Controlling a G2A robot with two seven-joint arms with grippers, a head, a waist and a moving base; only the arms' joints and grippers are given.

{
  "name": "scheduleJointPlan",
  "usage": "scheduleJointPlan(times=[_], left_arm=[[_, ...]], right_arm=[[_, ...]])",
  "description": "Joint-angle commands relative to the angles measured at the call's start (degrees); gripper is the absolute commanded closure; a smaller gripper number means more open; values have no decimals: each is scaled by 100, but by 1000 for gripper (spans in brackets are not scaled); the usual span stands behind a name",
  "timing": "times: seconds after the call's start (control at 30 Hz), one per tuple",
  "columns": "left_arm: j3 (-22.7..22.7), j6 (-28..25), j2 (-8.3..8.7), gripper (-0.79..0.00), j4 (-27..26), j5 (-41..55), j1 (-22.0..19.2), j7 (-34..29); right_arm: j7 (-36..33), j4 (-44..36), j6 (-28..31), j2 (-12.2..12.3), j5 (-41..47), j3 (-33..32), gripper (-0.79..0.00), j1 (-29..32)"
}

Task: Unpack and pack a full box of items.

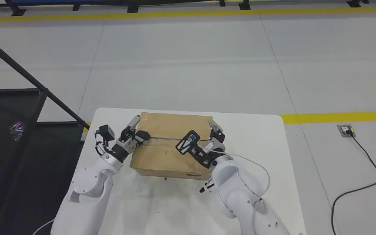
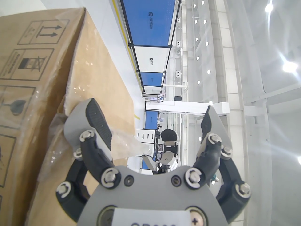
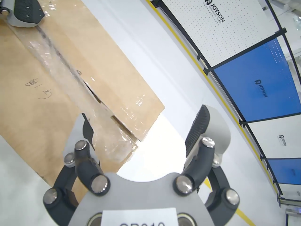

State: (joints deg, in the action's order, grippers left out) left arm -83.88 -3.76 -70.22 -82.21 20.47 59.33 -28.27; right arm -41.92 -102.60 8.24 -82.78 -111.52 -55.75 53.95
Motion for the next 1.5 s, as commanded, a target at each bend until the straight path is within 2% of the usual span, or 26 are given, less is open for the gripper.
scheduleJointPlan(times=[0.0,0.23,0.47,0.53,0.63,0.9,1.0,1.13,1.17,1.43,1.47], left_arm=[[1,0,1,-785,0,12,2,16],[5,-12,3,-785,-8,57,10,34],[38,-28,2,-785,-11,79,3,48],[53,-32,0,-785,-8,90,1,53],[71,-41,-2,-785,-2,103,1,59],[93,-81,-2,-785,-51,118,36,83],[91,-101,0,-785,-71,126,53,87],[109,-98,-2,-785,-75,136,48,96],[115,-106,-3,-785,-72,140,40,100],[160,-155,-20,-785,-2,215,-18,200],[163,-153,-21,-785,5,223,-26,212]], right_arm=[[-84,30,-40,-20,-23,17,-785,-37],[-332,1,242,-45,134,-145,-785,-50],[-315,-299,-15,-32,378,-570,-785,267],[-184,-447,-64,-28,527,-672,-785,390],[310,-705,38,-26,1307,-869,-785,620],[463,-653,181,-30,1504,-805,-785,680],[748,-415,272,-82,2549,-850,-785,564],[901,269,4,-217,4910,-1068,-785,198],[800,461,107,-240,5482,-1108,-785,53],[800,461,107,-240,5482,-1108,-785,53],[854,445,100,-255,5721,-1065,-785,115]])
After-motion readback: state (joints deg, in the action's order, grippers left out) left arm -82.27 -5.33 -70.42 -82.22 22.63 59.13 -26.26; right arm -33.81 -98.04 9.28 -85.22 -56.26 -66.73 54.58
